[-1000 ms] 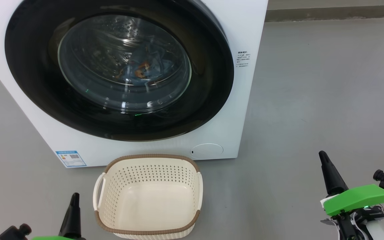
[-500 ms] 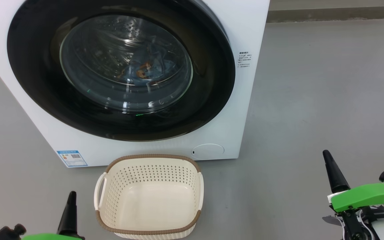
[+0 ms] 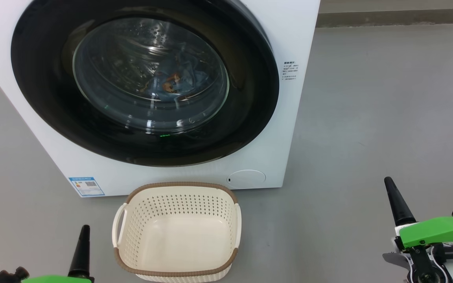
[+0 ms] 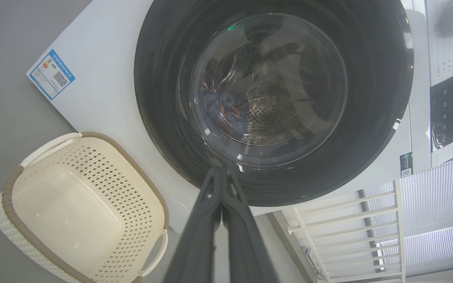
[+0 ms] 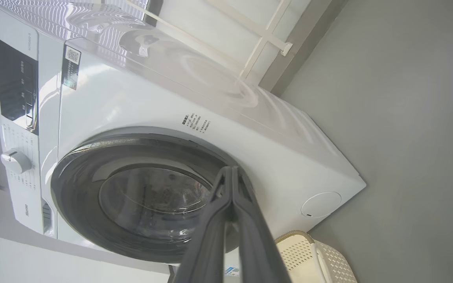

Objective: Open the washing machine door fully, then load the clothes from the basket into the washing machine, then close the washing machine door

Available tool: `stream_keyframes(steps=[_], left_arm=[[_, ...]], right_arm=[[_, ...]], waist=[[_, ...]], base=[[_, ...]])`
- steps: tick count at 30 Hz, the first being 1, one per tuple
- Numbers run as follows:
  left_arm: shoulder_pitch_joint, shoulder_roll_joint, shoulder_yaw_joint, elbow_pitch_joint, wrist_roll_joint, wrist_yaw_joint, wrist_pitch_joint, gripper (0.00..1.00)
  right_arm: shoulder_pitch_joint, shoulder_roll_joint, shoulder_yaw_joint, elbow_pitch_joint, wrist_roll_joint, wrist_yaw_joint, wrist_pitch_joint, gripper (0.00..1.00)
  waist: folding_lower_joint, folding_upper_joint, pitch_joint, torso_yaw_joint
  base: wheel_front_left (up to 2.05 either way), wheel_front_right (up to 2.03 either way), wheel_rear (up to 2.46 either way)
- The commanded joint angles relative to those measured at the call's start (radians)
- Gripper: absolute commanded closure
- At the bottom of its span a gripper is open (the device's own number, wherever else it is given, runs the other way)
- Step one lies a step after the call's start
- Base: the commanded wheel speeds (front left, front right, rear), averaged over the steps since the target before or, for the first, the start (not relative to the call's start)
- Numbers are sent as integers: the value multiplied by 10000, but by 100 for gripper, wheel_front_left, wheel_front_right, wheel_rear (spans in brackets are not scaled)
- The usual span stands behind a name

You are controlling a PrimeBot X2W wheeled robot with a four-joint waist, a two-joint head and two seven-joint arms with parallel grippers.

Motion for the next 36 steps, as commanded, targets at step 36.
stream_keyframes(steps=[36], left_arm=[[-707, -470, 1212, -39, -2940, -337, 1026, 100]], right_arm=[[123, 455, -873, -571, 3367, -69, 1148, 100]], waist=[[-1, 0, -51, 132]], base=[[0, 0, 0]])
